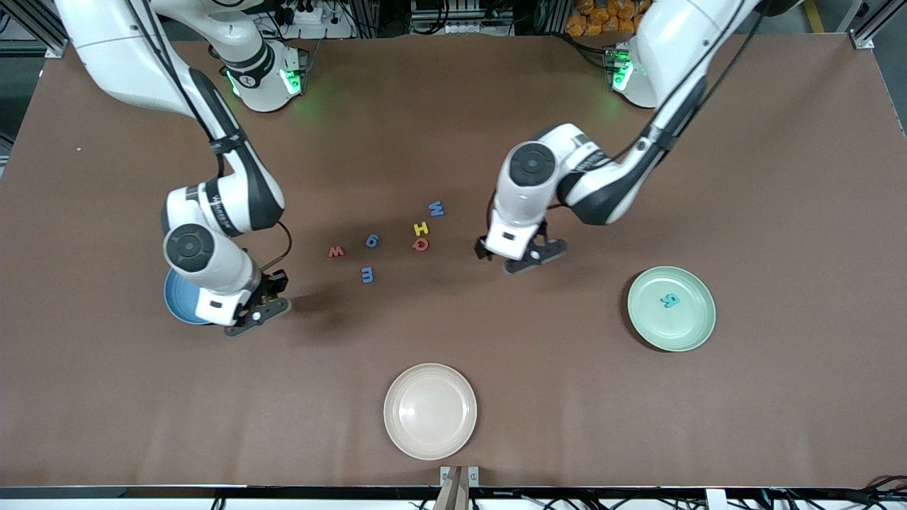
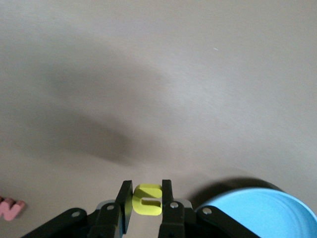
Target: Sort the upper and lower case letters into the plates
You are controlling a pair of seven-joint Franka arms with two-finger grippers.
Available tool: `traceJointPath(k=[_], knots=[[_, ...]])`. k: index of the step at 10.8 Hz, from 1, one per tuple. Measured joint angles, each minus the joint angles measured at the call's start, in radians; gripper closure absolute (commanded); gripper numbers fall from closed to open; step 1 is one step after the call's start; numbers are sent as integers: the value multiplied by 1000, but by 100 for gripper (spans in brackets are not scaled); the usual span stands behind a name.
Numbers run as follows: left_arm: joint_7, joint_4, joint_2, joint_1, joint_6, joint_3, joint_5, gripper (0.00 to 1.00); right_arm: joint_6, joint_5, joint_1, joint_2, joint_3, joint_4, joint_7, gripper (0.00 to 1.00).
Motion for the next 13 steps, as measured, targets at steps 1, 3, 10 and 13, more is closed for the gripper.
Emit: traceJointPath(k=[1,3,10,13], knots=[[-11,3,13,-34,0,5,0,0,-22,0,-24,-7,-1,0,0,100],[-28,17,43,-117,0,32,0,0,-64,0,-77,-11,-2,-2,0,100],[-112,115,151,-363,0,135,0,0,-106,0,-145,-11,-3,-23,11,0],[-113,139,185,-373,-1,136,0,0,-105,0,-157,-11,-1,-22,12,0]])
